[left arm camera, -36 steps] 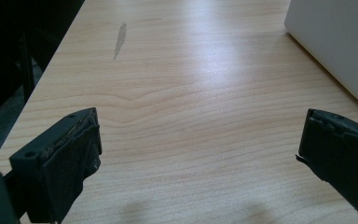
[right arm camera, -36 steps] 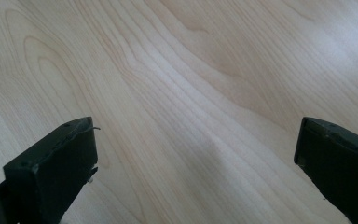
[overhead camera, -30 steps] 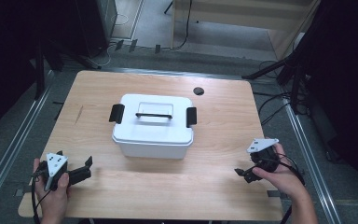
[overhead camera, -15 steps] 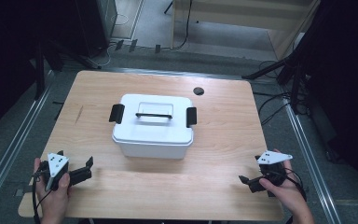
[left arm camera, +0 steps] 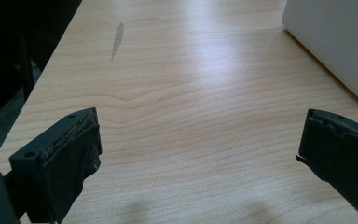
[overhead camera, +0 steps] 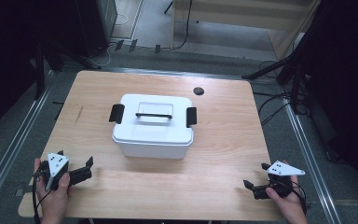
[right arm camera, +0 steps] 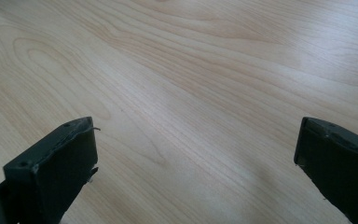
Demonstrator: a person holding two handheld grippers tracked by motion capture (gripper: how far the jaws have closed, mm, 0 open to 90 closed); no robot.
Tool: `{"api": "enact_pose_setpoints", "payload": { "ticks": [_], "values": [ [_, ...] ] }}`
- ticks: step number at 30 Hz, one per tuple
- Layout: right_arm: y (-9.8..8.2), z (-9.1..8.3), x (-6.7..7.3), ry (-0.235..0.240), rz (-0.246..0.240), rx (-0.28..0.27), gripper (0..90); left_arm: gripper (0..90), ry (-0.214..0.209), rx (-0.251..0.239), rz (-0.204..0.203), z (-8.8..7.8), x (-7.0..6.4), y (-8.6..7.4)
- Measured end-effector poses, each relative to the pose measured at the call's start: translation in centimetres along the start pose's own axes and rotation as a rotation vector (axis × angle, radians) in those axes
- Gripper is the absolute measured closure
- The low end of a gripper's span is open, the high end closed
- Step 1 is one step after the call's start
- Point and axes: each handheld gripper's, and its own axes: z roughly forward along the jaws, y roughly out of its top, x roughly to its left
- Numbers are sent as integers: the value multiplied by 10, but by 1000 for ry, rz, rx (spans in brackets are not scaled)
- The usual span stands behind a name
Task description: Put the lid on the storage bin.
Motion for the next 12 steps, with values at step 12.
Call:
{"api": "enact_pose_setpoints", "payload": {
  "ticks": [12],
  "values": [
    [-6,-2,-2,-9,57,-51,0,0,-14,29,0,3,0,1]
  ]
}}
